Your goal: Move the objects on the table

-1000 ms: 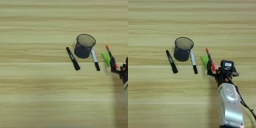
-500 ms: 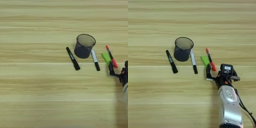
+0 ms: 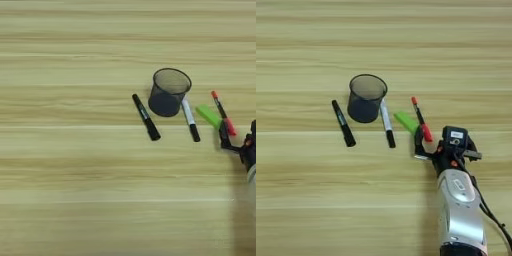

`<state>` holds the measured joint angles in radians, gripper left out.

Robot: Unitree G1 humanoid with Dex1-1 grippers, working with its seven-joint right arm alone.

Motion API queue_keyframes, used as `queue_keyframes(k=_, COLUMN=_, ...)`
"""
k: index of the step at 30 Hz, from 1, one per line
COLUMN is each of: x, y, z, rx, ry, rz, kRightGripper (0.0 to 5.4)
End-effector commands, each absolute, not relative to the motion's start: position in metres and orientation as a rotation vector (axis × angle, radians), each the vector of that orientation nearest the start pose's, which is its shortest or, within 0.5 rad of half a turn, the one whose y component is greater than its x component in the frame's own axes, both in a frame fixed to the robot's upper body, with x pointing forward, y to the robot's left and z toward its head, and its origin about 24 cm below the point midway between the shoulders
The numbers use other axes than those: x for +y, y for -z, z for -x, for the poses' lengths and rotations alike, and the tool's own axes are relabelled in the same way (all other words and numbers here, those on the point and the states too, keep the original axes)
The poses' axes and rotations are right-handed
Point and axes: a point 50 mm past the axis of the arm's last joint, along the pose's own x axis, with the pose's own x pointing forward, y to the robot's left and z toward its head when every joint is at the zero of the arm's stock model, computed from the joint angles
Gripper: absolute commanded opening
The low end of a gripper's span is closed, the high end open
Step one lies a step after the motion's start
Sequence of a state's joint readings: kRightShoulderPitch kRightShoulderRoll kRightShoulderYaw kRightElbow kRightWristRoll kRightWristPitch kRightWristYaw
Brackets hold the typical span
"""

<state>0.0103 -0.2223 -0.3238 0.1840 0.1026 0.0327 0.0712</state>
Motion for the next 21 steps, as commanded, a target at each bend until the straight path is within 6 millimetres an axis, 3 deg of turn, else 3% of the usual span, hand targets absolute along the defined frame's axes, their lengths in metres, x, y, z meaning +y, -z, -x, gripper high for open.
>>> queue_keyframes(k=1, x=-0.277, y=-0.04, z=-0.245, rx=0.08, ry=0.278, rz=0.114, kRightGripper=5.36)
queue_keyframes(k=10, x=-0.275, y=-0.039, z=-0.249, rx=0.084, ry=0.256, rz=0.115, kRightGripper=5.36)
queue_keyframes(k=21, x=-0.253, y=-0.032, z=-0.262, rx=0.104, ry=0.153, rz=0.118, kRightGripper=5.36)
